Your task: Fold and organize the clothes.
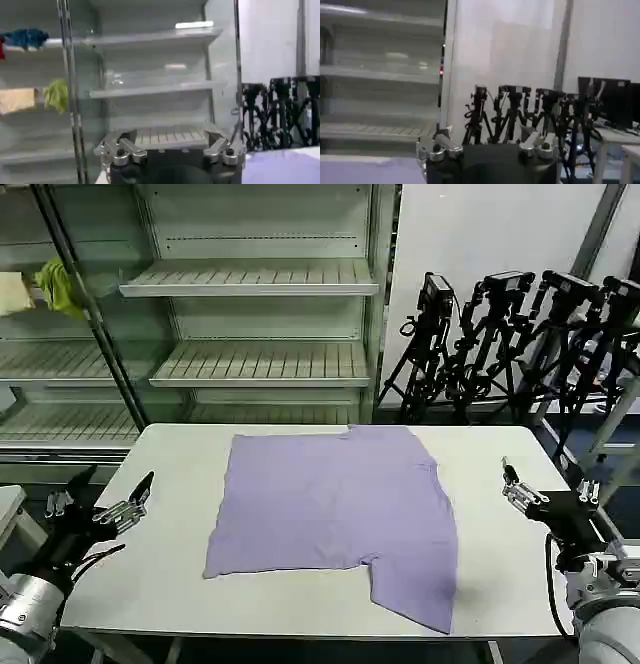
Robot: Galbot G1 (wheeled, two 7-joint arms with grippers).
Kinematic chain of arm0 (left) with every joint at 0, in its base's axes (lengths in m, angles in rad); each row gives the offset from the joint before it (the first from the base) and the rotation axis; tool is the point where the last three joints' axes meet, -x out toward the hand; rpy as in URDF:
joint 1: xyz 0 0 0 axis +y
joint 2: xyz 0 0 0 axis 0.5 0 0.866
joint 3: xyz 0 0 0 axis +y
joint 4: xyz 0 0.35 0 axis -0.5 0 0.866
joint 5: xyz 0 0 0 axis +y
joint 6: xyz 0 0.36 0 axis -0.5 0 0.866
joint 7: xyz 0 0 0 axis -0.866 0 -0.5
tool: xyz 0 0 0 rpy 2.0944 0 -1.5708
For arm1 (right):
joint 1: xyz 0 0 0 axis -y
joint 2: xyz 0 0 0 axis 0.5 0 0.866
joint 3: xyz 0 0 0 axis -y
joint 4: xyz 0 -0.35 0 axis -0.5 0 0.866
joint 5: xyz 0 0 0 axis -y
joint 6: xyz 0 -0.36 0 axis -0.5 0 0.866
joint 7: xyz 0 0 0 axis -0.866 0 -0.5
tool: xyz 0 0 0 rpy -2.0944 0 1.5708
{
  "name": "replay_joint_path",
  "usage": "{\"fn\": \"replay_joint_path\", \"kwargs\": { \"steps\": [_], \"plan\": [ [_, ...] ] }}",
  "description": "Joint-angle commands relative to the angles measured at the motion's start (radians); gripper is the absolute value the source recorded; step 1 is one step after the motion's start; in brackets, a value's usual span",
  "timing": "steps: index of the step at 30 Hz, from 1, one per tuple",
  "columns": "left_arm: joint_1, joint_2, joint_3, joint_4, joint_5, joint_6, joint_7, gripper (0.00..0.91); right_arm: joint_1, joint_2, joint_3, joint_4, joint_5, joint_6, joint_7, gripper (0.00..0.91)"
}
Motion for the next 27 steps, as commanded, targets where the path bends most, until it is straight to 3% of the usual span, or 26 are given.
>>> {"fn": "replay_joint_path", "kwargs": {
  "steps": [1,15,27],
  "plan": [
    [0.037,0.022,-0.003,-0.003,-0.083,0.078,-0.022,0.907,-0.04,-0.024,0.026,0.024,0.065,-0.04,0.022,0.907],
    [0.072,0.004,0.124,0.078,-0.037,0.081,-0.027,0.907,-0.149,0.002,-0.016,0.03,0.155,-0.163,0.078,0.907],
    [0.033,-0.011,0.257,0.152,0.032,0.079,-0.012,0.907,-0.151,0.037,-0.168,-0.015,0.056,-0.163,0.071,0.907]
  ]
}}
